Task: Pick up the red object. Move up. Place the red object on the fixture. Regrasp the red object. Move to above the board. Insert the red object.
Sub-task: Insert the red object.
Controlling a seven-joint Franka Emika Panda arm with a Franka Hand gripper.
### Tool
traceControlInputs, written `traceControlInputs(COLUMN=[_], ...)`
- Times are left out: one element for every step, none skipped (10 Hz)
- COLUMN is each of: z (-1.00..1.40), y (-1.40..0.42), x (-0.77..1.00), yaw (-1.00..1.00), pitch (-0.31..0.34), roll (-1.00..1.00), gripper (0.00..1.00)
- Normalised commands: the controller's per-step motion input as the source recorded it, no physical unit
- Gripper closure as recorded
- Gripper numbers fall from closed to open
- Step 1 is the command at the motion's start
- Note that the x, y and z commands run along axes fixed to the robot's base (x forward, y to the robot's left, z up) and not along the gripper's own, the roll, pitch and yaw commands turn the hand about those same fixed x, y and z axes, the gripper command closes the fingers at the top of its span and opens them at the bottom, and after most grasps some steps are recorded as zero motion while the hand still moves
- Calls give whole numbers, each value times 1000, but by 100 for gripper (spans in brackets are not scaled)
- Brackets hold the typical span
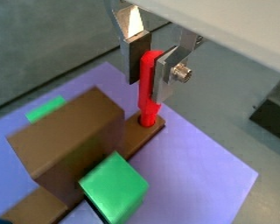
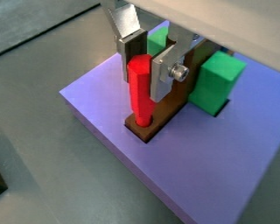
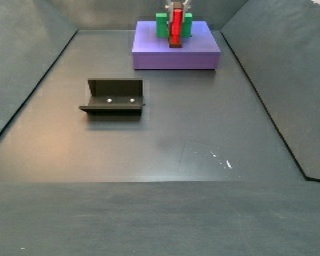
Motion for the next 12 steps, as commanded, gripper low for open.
traceControlInputs(z=[-271,-297,-334,-360,-146,-120,-203,-286,-331,-383,-489,-380], y=[0,0,0,0,-194,-437,-206,0,80,117,186,74], x=[274,86,0,0,-63,0,97,294,309,289,369,263], yaw=[51,20,0,0,86,186,17,0,0,0,0,0], pitch=[34,0,0,0,0,0,0,19,33,1,0,0], roll=[149,137,146,149,70,47,0,46,81,69,0,0], gripper=[100,100,100,100,100,100,100,100,100,100,100,100])
